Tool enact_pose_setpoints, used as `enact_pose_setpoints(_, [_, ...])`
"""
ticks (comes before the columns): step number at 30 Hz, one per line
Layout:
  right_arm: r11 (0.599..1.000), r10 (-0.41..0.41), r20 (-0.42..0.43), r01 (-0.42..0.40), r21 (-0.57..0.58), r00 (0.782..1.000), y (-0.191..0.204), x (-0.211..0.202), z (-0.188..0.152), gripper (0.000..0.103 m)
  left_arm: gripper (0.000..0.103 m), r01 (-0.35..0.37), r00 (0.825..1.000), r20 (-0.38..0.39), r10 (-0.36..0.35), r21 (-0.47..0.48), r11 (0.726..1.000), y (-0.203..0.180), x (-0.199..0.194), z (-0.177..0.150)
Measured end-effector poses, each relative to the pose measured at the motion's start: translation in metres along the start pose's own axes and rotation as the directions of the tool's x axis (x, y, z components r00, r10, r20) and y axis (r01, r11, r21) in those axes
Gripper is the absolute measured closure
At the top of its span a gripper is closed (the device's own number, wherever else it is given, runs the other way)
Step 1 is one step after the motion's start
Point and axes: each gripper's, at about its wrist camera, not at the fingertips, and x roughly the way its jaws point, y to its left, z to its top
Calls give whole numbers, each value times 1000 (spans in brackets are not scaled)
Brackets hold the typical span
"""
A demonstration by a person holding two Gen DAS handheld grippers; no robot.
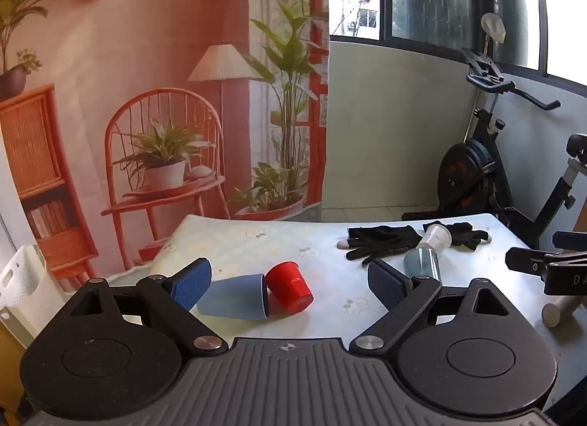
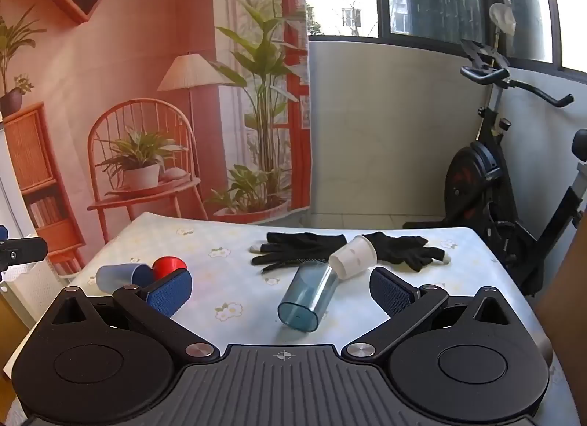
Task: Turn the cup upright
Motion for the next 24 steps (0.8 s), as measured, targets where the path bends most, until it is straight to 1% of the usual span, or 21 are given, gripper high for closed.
enact_pose_setpoints(1, [1000, 0, -4, 0, 1, 1000, 0, 0, 0, 0, 9, 4, 1000, 0, -4, 4, 1000, -2, 0, 0])
enact_pose_setpoints(2, [1000, 1, -5, 0, 1, 1000, 0, 0, 0, 0, 9, 4, 1000, 2, -4, -20, 1000, 1, -1, -3])
enact_pose_setpoints(4, [1000, 2, -8, -2, 4, 1000, 0, 0, 0, 0, 9, 8, 999, -31, -10, -46, 999, 6, 5, 0])
enact_pose_setpoints(7, [1000, 2, -7, -2, 4, 1000, 0, 0, 0, 0, 9, 17, 1000, -22, -19, -61, 998, 11, 2, -1])
enact_pose_setpoints(24, [1000, 2, -13, -2, 4, 1000, 0, 2, 1, 1, 9, 19, 1000, -19, -20, -45, 999, 7, 2, 0])
